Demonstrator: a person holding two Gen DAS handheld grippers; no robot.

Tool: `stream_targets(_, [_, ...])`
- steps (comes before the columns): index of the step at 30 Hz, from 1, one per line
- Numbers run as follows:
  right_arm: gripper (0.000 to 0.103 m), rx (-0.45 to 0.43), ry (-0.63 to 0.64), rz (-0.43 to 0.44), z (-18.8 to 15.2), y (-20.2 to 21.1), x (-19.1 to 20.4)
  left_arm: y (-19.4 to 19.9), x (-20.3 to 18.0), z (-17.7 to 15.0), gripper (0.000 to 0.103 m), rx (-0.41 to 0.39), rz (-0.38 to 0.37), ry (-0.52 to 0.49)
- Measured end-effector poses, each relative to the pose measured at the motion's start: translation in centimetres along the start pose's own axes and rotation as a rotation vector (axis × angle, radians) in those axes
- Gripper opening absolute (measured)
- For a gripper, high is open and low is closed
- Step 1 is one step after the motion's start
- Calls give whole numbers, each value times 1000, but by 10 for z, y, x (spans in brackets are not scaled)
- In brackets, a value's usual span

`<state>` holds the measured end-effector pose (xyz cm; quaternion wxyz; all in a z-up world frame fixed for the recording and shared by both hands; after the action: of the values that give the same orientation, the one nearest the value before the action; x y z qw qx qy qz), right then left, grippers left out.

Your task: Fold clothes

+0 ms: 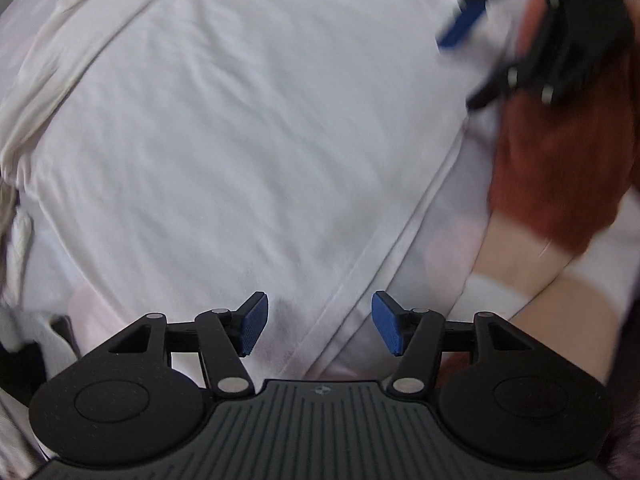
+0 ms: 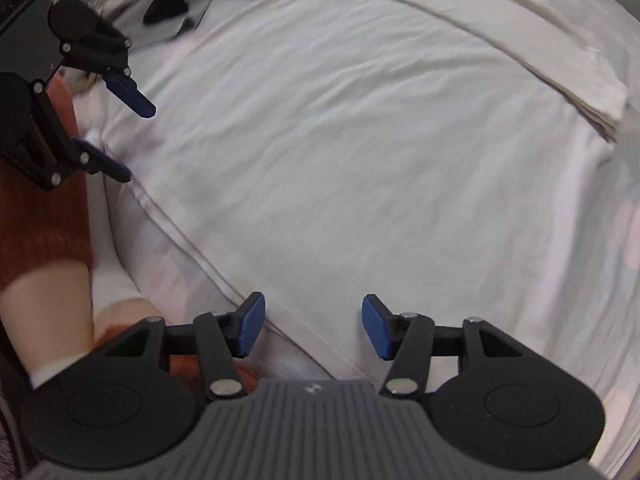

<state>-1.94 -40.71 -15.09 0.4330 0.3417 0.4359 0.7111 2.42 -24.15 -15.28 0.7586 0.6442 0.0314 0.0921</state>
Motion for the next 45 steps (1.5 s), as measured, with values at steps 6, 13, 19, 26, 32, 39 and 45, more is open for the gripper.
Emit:
stream_targets(6, [63, 36, 6, 11, -6, -7, 0, -33, -44, 9, 58, 137, 240, -211])
stream_targets(13, [66, 109, 61, 2, -5, -18, 10, -55, -72, 6, 66, 206, 337, -355])
stream_targets(19, [61, 145, 152, -87, -3, -28, 27, -52, -58, -1, 54, 172, 249, -229])
stream_targets(26, [19, 135, 218, -181, -3, -26, 38, -42, -47, -8, 18, 103, 235, -115])
stream_targets(32, [12, 41, 216, -259, 2, -7, 38, -21, -35, -10, 7, 3, 251, -33])
stream_targets(39, [12, -89, 182, -343, 27, 18, 16, 7, 26, 22, 6, -97, 274, 73])
stream_targets(45, [12, -99, 165, -381, 52, 6, -13, 11, 64, 34, 6, -152, 271, 123])
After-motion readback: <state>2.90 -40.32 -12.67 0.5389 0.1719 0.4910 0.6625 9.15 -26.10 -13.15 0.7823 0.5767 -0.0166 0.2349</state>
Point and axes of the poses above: each gripper's, at about its wrist camera, not at the fingertips, and y roughly against the way its jaws point, x to its left, z to its top, the point moved 1 cm from there along -y, roughly the way its jaws point, and after that the axes turned 5 degrees about -x, right-handed, at the moved point
